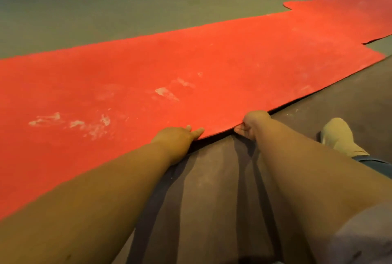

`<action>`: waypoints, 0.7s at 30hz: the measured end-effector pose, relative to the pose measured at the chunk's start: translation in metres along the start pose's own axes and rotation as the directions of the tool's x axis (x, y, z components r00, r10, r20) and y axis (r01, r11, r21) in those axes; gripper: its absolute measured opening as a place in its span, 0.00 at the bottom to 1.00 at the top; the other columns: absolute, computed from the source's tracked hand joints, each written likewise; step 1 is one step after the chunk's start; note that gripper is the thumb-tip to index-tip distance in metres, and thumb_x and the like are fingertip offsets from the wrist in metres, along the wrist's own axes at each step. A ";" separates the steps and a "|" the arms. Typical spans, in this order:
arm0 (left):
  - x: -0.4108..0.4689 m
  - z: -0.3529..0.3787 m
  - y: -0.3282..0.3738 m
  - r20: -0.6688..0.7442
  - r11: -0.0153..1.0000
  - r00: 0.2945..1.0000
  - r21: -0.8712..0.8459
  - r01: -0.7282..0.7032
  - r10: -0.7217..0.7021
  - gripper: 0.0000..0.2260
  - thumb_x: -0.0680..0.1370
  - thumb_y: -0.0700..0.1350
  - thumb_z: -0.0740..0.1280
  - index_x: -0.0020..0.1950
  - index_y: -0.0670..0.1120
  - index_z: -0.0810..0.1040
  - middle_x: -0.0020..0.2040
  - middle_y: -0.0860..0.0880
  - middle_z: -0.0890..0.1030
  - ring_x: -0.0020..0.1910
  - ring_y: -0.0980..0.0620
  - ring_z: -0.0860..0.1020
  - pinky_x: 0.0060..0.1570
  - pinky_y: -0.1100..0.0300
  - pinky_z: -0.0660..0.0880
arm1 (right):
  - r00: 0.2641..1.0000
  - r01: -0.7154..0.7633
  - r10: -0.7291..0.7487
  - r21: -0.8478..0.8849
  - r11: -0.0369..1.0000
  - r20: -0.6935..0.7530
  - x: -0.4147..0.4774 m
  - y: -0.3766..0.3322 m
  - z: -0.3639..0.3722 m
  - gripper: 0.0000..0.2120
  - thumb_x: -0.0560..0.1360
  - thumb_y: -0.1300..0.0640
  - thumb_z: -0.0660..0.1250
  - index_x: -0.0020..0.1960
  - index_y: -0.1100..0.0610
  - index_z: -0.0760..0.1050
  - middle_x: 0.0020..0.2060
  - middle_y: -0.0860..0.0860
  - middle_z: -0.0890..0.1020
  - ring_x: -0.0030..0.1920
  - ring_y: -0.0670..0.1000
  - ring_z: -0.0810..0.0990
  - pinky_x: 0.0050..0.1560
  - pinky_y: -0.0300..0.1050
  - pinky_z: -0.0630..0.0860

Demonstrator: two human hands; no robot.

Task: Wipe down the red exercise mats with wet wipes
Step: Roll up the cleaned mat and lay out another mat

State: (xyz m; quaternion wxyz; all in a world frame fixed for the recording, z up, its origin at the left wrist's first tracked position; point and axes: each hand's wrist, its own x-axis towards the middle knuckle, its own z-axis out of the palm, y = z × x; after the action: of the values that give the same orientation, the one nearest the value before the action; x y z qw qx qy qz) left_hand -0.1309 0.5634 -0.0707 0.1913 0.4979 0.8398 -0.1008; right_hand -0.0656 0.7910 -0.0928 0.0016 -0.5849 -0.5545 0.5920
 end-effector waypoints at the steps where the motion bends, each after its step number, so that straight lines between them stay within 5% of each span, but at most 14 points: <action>1: 0.001 0.005 -0.002 0.010 0.999 1.000 -0.030 -0.018 0.018 0.31 0.80 0.38 0.55 0.78 0.58 0.45 0.79 0.48 0.49 0.73 0.40 0.62 0.61 0.49 0.68 | 0.999 -0.030 0.032 -0.042 0.999 0.043 -0.005 0.001 0.002 0.09 0.81 0.66 0.55 0.43 0.62 0.70 0.30 0.57 0.76 0.27 0.51 0.77 0.17 0.40 0.74; 4: -0.004 0.024 -0.020 0.025 0.989 0.997 -0.135 -0.064 0.068 0.29 0.81 0.53 0.59 0.78 0.58 0.48 0.79 0.51 0.47 0.77 0.43 0.52 0.73 0.49 0.58 | 0.984 -0.046 0.104 -0.362 0.931 0.145 -0.021 0.007 0.016 0.13 0.79 0.67 0.58 0.35 0.64 0.67 0.25 0.56 0.75 0.19 0.49 0.76 0.26 0.32 0.76; 10: -0.054 0.049 -0.088 0.000 0.978 1.000 -0.207 0.026 -0.026 0.34 0.75 0.62 0.66 0.77 0.59 0.55 0.79 0.53 0.48 0.77 0.52 0.52 0.72 0.57 0.53 | 0.966 0.066 0.139 -0.724 0.687 0.220 -0.054 -0.002 0.092 0.18 0.81 0.61 0.57 0.33 0.61 0.71 0.17 0.53 0.75 0.19 0.46 0.72 0.30 0.38 0.71; 14: -0.097 0.050 -0.130 -0.008 0.968 0.990 -0.212 0.138 -0.143 0.28 0.74 0.57 0.68 0.73 0.55 0.67 0.76 0.51 0.62 0.72 0.49 0.65 0.67 0.58 0.64 | 0.938 0.155 0.120 -0.706 0.691 0.324 -0.088 0.000 0.171 0.19 0.80 0.61 0.56 0.32 0.63 0.69 0.18 0.56 0.74 0.22 0.53 0.76 0.36 0.47 0.76; 17: -0.145 0.055 -0.171 -0.050 0.927 0.948 -0.230 0.296 -0.315 0.14 0.74 0.50 0.66 0.60 0.54 0.79 0.59 0.50 0.80 0.57 0.47 0.77 0.51 0.58 0.73 | 0.905 0.286 0.054 -0.700 0.655 0.421 -0.124 0.001 0.233 0.16 0.78 0.64 0.57 0.32 0.63 0.72 0.26 0.59 0.77 0.31 0.57 0.78 0.46 0.55 0.77; 21: -0.236 0.076 -0.224 0.063 0.813 0.868 -0.322 0.485 -0.492 0.08 0.72 0.48 0.69 0.49 0.52 0.84 0.49 0.50 0.84 0.49 0.49 0.81 0.41 0.62 0.71 | 0.814 0.508 -0.072 -0.648 0.568 0.576 -0.192 0.014 0.314 0.15 0.77 0.65 0.62 0.32 0.62 0.72 0.21 0.56 0.76 0.23 0.53 0.75 0.30 0.45 0.76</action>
State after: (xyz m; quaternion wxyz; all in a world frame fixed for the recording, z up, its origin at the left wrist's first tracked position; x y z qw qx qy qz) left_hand -0.2089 0.2394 -0.0445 0.2292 0.2280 0.9463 0.0002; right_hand -0.2137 0.4556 -0.0636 -0.2904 -0.2531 -0.8268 0.4099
